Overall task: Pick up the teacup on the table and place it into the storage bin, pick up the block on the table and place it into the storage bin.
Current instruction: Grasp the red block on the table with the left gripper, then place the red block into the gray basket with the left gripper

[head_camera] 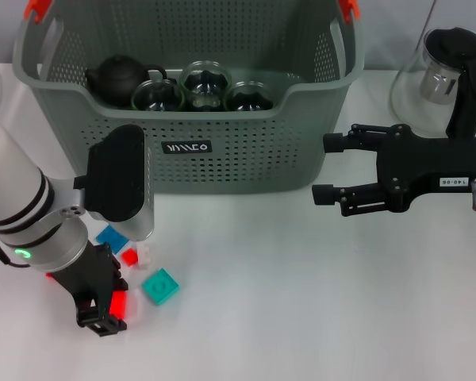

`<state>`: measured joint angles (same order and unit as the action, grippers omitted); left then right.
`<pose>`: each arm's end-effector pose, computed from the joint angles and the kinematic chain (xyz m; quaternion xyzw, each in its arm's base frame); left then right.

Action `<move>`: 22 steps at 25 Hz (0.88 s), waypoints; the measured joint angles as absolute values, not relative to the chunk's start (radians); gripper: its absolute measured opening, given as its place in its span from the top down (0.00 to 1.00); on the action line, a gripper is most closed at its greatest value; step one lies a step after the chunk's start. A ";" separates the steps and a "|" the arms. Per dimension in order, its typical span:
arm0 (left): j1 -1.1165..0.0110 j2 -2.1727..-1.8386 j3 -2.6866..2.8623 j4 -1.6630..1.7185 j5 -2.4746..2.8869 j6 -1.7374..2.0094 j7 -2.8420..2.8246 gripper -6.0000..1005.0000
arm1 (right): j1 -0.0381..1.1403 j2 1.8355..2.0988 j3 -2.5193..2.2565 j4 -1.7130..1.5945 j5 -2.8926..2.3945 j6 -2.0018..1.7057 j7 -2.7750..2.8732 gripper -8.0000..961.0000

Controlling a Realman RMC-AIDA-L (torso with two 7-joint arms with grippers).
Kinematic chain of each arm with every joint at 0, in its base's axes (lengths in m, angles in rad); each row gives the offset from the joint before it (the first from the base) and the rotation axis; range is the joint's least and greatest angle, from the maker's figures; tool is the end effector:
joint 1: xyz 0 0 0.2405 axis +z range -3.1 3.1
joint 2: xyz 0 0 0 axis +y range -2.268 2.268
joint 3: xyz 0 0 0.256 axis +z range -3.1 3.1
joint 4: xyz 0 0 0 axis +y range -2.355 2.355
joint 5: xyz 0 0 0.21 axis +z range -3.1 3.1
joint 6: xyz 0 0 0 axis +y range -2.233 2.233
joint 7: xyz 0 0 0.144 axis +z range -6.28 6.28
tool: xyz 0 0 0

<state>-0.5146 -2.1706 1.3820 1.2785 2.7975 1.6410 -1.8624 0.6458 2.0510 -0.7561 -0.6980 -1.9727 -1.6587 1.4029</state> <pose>-0.2309 0.3130 -0.0253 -0.9519 -0.0670 0.2975 0.0282 0.2106 0.3510 0.0095 -0.9591 0.1257 0.2446 0.0666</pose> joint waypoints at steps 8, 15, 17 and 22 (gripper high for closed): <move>-0.513 -2.171 1.379 1.286 2.794 1.638 -1.843 0.60 | 0.644 2.050 -0.750 -0.698 -1.973 -1.668 1.402 0.02; -0.510 -2.171 1.364 1.311 2.789 1.647 -1.837 0.58 | 0.643 2.049 -0.750 -0.698 -1.973 -1.670 1.402 0.02; -0.512 -2.171 1.346 1.322 2.775 1.659 -1.840 0.58 | 0.643 2.049 -0.750 -0.698 -1.973 -1.670 1.402 0.02; -0.518 -2.170 1.203 1.369 2.651 1.741 -1.838 0.56 | 0.636 2.047 -0.750 -0.699 -1.973 -1.690 1.402 0.02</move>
<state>-0.5181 -2.1700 1.2026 1.3693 2.6514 1.7410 -1.8376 0.6365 2.0467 -0.7501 -0.6991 -1.9727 -1.6904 1.4020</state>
